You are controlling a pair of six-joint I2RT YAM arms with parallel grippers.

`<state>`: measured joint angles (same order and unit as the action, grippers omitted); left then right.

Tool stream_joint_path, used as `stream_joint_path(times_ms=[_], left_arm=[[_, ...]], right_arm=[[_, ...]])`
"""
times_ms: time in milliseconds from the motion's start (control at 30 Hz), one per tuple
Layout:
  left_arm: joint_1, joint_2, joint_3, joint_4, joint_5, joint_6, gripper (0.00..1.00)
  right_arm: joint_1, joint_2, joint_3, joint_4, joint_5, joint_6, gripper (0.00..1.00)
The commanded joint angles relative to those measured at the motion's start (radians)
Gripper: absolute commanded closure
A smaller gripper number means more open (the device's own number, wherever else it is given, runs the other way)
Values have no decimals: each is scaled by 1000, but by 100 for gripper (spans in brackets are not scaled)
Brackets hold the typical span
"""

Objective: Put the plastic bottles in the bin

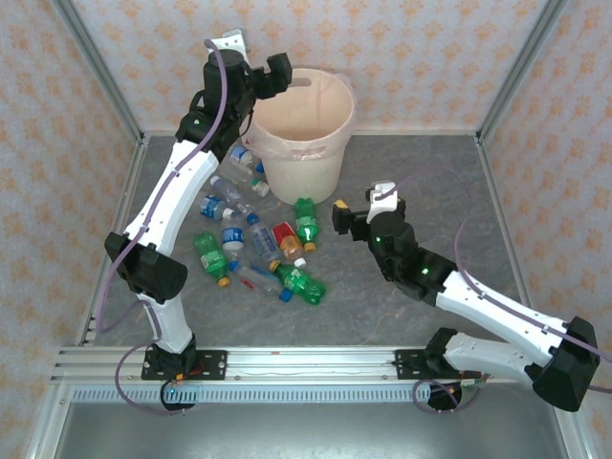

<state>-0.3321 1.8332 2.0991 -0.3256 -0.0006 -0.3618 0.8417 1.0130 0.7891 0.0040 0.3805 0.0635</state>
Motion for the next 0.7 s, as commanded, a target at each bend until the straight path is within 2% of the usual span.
stream_joint_path(times_ms=[0, 233, 467, 667], left_arm=[[-2, -39, -5, -51, 30, 1, 1], [-2, -107, -81, -88, 87, -61, 1], [-2, -230, -299, -78, 187, -132, 1], [-2, -354, -503, -60, 224, -144, 1]], right_arm=[[1, 27, 31, 27, -19, 63, 0], [2, 98, 7, 7, -92, 145, 0], [2, 221, 35, -49, -238, 277, 11], [0, 301, 38, -58, -327, 410, 19]])
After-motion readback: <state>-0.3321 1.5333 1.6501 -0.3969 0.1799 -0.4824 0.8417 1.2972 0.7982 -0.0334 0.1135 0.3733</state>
